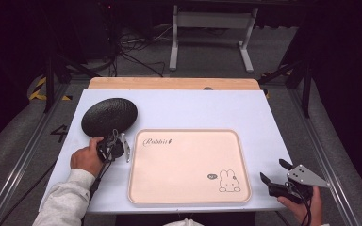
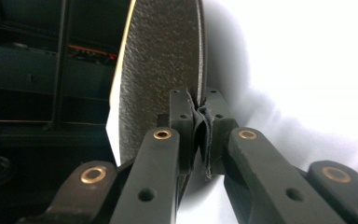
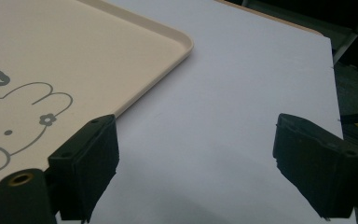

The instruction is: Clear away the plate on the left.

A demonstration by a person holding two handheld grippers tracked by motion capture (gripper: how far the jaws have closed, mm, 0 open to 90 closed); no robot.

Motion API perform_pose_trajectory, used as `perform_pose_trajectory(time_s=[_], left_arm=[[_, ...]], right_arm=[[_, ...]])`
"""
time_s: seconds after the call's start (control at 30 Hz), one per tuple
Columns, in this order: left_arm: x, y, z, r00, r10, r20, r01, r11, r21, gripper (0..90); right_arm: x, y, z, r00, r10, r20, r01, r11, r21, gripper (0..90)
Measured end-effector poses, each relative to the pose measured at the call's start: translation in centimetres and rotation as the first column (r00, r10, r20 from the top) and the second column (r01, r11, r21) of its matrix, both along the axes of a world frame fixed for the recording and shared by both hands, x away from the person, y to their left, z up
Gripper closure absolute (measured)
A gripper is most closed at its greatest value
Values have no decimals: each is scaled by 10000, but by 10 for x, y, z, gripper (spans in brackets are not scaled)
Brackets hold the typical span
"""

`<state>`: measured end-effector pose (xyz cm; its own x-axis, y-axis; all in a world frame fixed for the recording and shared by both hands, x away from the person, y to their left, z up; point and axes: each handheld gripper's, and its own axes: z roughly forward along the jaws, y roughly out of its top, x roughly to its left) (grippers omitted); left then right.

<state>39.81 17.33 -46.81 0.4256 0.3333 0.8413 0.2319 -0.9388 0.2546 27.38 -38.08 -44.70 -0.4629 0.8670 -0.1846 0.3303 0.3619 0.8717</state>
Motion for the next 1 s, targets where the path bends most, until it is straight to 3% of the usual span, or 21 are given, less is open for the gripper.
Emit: perform_pose_trajectory(time_s=[0.17, 0.33, 0.57, 0.7, 0.8, 0.93, 1.0], left_arm=[[0, -1, 0, 9999, -64, 154, 63, 10000, 53, 872], [-1, 3, 4, 9992, 146, 365, -119, 9972, -734, 873], [-2, 4, 6, 9987, 259, 444, -225, 9968, -767, 872], [-2, 7, 8, 9987, 227, 455, -178, 9943, -1051, 873], [-4, 7, 11, 9986, 231, 475, -184, 9950, -979, 873], [-7, 7, 17, 9974, 327, 643, -240, 9911, -1309, 872], [-9, 7, 20, 9975, 213, 676, -126, 9919, -1267, 872]], right_arm=[[0, 0, 0, 10000, 18, 0, -18, 10000, -5, 149], [-1, 0, 0, 10000, 20, -5, -20, 10000, -14, 149], [-1, 0, 0, 10000, 51, -36, -51, 10000, -66, 149], [0, -1, 0, 10000, 39, -34, -39, 10000, -79, 148], [0, -1, -1, 10000, 58, -35, -58, 10000, -79, 148], [-1, 0, -1, 9999, 125, -42, -126, 9998, -139, 146], [-1, 0, -1, 9999, 124, -45, -125, 9998, -158, 146]])
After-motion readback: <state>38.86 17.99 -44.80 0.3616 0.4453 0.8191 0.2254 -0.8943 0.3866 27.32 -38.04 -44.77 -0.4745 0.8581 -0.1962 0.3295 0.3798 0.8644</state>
